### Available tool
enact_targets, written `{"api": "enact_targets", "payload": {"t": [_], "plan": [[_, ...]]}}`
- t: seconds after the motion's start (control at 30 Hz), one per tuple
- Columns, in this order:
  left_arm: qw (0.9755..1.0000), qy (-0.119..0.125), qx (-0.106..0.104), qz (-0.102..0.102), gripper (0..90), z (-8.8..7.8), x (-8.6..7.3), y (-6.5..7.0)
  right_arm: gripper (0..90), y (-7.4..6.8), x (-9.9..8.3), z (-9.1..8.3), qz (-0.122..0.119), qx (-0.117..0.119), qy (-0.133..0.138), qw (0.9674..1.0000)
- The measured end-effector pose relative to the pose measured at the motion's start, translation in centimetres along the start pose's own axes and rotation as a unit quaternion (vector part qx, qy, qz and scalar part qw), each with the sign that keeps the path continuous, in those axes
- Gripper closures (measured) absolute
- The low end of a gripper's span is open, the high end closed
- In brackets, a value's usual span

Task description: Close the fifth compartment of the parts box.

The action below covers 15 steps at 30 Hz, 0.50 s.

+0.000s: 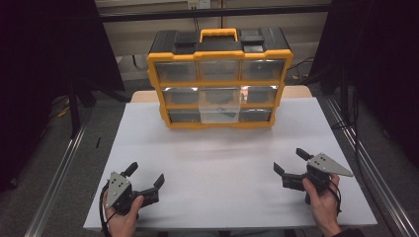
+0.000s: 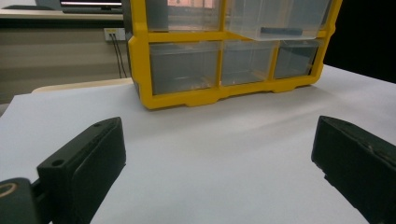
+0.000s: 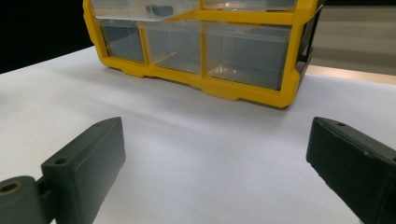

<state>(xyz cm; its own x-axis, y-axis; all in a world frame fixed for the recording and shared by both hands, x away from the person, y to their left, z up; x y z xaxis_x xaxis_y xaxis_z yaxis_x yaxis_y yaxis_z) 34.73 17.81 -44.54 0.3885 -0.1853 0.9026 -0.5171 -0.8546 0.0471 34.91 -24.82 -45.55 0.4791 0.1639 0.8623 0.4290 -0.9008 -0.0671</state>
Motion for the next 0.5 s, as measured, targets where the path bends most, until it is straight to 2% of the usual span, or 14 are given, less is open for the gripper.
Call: {"api": "enact_targets", "payload": {"t": [0.2, 0.5], "plan": [[1.0000, -0.001, -0.002, -0.001, 3.0, 0.0, 0.0, -0.1, 4.2, -0.5, 0.2, 0.5, 0.003, 0.017, 0.001, 0.9999], [1.0000, 0.003, -0.002, -0.001, 3.0, 0.0, 0.1, 0.1, 3.1, -1.9, 0.6, 0.7, -0.018, 0.045, 0.008, 0.9988]]}}
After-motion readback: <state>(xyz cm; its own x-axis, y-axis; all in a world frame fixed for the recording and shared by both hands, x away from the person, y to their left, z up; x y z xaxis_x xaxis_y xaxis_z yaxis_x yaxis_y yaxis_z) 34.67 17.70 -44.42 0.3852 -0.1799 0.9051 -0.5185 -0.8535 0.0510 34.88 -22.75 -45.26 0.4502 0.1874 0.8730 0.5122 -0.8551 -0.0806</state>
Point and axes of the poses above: each handheld gripper's, and its own axes: z roughly forward along the jaws, x roughly out of its top, y roughly to its right, the point moved 8 cm from there along z, roughly forward along the jaws, and after that the axes turned 14 degrees about -y, right-handed, at the moved point
